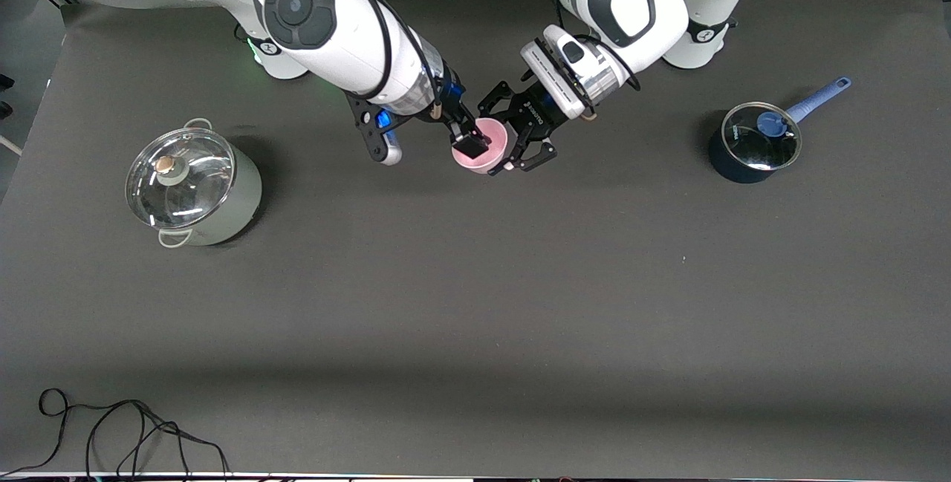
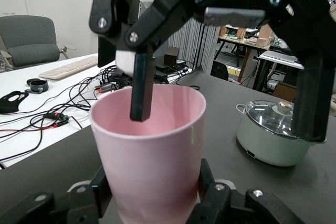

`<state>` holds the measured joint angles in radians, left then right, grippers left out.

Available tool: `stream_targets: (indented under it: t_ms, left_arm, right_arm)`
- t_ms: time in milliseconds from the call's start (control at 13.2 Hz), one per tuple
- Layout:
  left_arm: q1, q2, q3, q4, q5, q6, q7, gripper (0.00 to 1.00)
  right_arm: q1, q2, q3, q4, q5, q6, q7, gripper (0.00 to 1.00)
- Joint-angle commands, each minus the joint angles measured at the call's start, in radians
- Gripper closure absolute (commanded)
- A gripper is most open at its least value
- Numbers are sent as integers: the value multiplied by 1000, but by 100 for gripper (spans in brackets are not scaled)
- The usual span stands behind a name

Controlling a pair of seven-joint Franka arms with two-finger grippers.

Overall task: Transfer pink cup from left to right arm
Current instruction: 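Grasp the pink cup with the right gripper beside the left gripper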

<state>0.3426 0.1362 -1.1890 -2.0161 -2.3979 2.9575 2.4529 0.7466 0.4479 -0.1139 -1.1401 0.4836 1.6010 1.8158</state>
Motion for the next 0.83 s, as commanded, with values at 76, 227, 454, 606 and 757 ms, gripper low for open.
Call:
stream_targets:
  t_ms: [76, 227, 454, 606, 757]
  left_arm:
    - [-17, 0, 9, 19, -20, 35, -3, 49]
    - [-17, 0, 9, 19, -20, 37, -5, 49]
    - [-17, 0, 9, 19, -20, 37, -5, 47]
    - [-17, 0, 9, 19, -20, 37, -5, 47]
    - [-17, 0, 9, 19, -20, 37, -5, 46]
  right_arm:
    - [13, 20, -3, 36, -17, -16, -84, 70]
    - [13, 20, -3, 36, -37, -16, -114, 100]
    - [11, 14, -3, 36, -56, -26, -161, 100]
    - [10, 12, -4, 36, -60, -27, -164, 100]
    - [2, 11, -6, 36, -60, -27, -165, 100]
